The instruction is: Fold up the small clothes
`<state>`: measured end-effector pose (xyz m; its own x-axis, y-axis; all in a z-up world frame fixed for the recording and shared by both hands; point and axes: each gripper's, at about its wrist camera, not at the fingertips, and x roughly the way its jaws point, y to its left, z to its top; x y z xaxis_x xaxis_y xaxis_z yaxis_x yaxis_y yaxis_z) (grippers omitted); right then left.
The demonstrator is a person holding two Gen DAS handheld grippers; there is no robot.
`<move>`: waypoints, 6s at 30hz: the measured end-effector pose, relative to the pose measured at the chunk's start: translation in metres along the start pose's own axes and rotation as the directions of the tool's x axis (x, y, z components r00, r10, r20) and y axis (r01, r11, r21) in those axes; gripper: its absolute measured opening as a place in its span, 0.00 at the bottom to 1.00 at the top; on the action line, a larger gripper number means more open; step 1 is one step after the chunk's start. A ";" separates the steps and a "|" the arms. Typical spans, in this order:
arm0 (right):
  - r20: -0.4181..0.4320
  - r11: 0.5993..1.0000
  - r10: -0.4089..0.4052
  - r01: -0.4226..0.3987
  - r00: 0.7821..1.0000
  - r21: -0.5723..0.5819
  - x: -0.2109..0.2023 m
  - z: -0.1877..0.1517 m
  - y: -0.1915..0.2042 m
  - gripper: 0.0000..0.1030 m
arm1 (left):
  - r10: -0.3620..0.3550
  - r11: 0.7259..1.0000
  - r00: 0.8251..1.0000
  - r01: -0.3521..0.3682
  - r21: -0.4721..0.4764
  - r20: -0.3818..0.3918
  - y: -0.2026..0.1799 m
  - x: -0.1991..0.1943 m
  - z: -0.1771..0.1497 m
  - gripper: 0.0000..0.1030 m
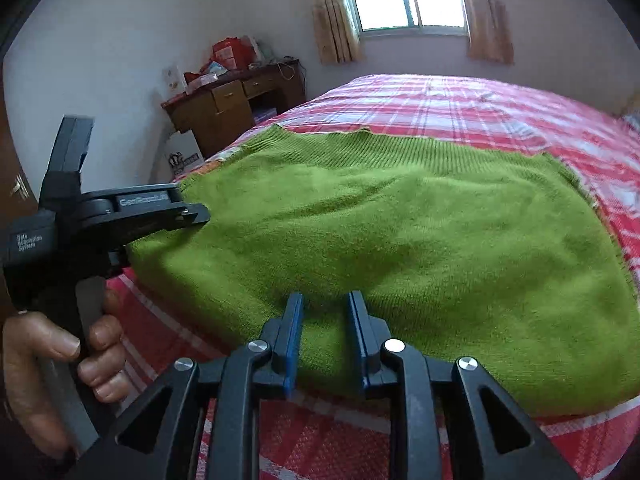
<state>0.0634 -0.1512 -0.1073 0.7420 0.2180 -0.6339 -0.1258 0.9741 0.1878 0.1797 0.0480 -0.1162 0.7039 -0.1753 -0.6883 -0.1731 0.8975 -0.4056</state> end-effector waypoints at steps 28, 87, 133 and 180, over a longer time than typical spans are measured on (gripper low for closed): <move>-0.155 0.952 0.298 -0.283 0.942 0.114 0.073 0.135 0.038 0.60 | -0.046 0.998 0.996 0.043 0.046 0.074 0.006 -0.001 -0.007 0.42; 0.068 0.807 0.392 -0.378 0.917 0.454 0.058 0.088 -0.080 0.59 | -0.236 0.807 0.971 0.224 0.546 -0.051 -0.103 0.008 -0.028 0.26; 0.012 0.969 0.177 -0.176 0.984 0.174 0.050 0.115 -0.026 0.14 | -0.331 0.868 0.943 0.317 0.382 -0.030 -0.031 -0.045 0.000 0.61; 0.039 0.921 0.232 -0.233 0.972 0.313 0.021 0.122 -0.239 0.13 | -0.318 0.668 0.931 0.353 0.655 -0.178 -0.200 -0.012 -0.098 0.83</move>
<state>0.1897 -0.3870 -0.0740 0.7178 0.4359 -0.5429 -0.0822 0.8274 0.5556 0.1378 -0.1693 -0.0856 0.5883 -0.5203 -0.6190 0.5837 0.8030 -0.1201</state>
